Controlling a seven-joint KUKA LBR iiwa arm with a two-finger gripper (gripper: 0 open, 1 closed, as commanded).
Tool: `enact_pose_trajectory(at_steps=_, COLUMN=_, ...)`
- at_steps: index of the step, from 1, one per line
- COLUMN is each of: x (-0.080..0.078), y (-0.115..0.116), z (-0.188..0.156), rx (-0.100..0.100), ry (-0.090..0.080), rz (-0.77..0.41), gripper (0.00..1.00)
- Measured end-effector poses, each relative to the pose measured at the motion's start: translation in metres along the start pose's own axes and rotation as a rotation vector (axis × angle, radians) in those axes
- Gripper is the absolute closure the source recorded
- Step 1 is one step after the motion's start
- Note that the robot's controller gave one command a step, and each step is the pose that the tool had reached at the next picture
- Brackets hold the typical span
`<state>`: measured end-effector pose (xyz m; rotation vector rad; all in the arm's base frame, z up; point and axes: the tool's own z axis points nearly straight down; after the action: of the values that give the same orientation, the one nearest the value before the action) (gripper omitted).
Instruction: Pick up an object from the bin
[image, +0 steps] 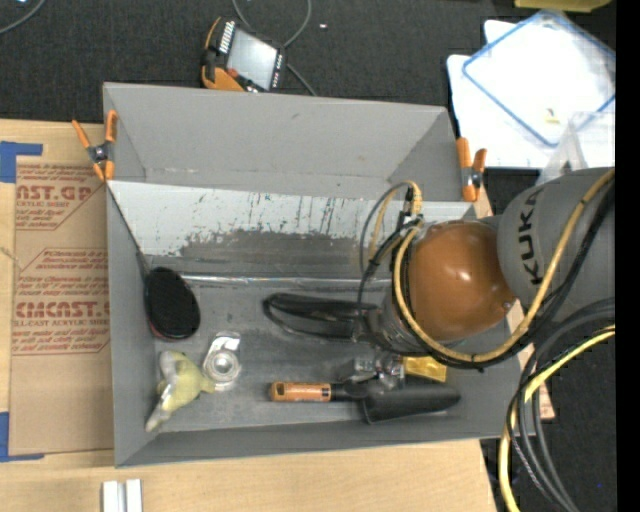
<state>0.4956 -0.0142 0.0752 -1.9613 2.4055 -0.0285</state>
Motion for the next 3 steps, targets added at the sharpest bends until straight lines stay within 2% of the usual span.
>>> enact_pose_trajectory(at_steps=1, x=0.0, y=0.002, z=0.001, rx=-0.008, ry=0.003, rz=0.0, gripper=0.0)
enact_pose_trajectory(at_steps=2, x=0.0, y=0.002, z=0.001, rx=-0.008, ry=0.003, rz=0.0, gripper=0.0)
enact_pose_trajectory(at_steps=3, x=-0.023, y=-0.013, z=0.005, rx=-0.007, ry=-0.002, rz=-0.407, gripper=1.0)
